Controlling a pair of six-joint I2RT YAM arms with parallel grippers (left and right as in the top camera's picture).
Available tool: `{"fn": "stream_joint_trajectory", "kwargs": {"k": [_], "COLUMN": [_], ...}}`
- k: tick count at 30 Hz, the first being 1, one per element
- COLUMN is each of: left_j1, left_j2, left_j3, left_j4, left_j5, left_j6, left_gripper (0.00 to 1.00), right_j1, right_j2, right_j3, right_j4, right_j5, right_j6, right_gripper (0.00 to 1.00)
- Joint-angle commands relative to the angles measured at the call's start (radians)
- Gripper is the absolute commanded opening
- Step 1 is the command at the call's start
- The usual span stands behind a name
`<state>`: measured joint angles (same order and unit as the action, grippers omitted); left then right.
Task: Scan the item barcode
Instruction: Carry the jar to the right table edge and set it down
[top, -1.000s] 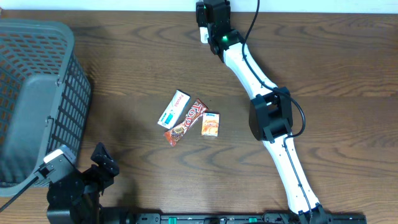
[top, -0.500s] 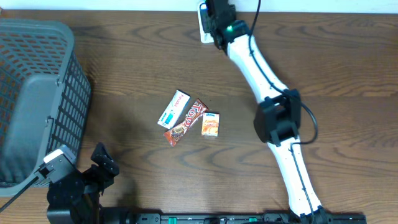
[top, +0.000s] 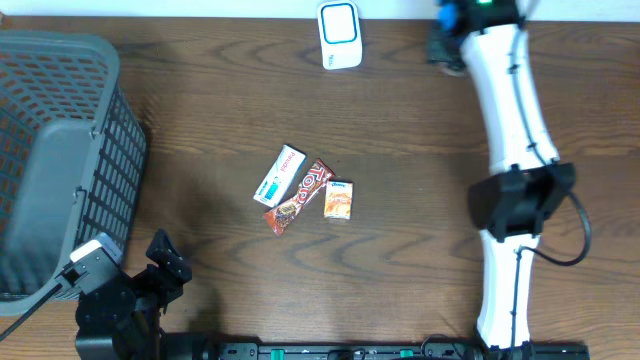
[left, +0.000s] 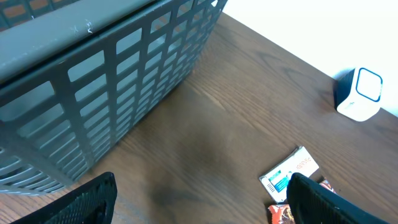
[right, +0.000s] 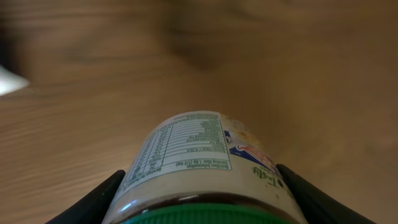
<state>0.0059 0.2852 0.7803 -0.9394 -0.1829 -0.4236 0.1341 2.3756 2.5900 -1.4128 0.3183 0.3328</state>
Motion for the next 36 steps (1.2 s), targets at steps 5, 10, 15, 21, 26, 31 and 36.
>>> {"fn": "stream_joint_trajectory", "kwargs": {"k": [5,10,15,21,26,31,36], "left_j1": [0.005,0.005,0.005,0.005,0.005,0.005,0.005], "left_j2": [-0.005,-0.005,-0.005,-0.005,-0.005,-0.005,-0.005], "left_j3": [0.005,0.005,0.005,0.005,0.005,0.005,0.005], "left_j4": [-0.002,-0.002,-0.002,-0.003,-0.003,-0.002,-0.003], "left_j5": [-0.005,-0.005,-0.005,-0.006,-0.005,-0.006,-0.005], "left_j6": [-0.012,-0.012,-0.012,-0.012,-0.012,-0.012,-0.012], "left_gripper": [0.88,0.88,0.88,0.88,0.88,0.88,0.88], "right_j1": [-0.278,-0.424,-0.547,-0.665,-0.733,-0.780,-0.804], "right_j2": [0.000,0.000,0.000,0.000,0.000,0.000,-0.005], "right_j3": [0.003,-0.040,-0.163,-0.376,-0.511,-0.556,-0.519], "right_j4": [-0.051,-0.066,-0.023,0.099,0.196,0.238,0.234], "right_j5": [0.029,0.028,0.028,0.023,0.013,0.013,-0.005], "right_j6": [0.109,0.135,0.134,0.134,0.134,0.107,0.022], "right_gripper": [0.45,0.44,0.45,0.45,0.48,0.64,0.99]}}
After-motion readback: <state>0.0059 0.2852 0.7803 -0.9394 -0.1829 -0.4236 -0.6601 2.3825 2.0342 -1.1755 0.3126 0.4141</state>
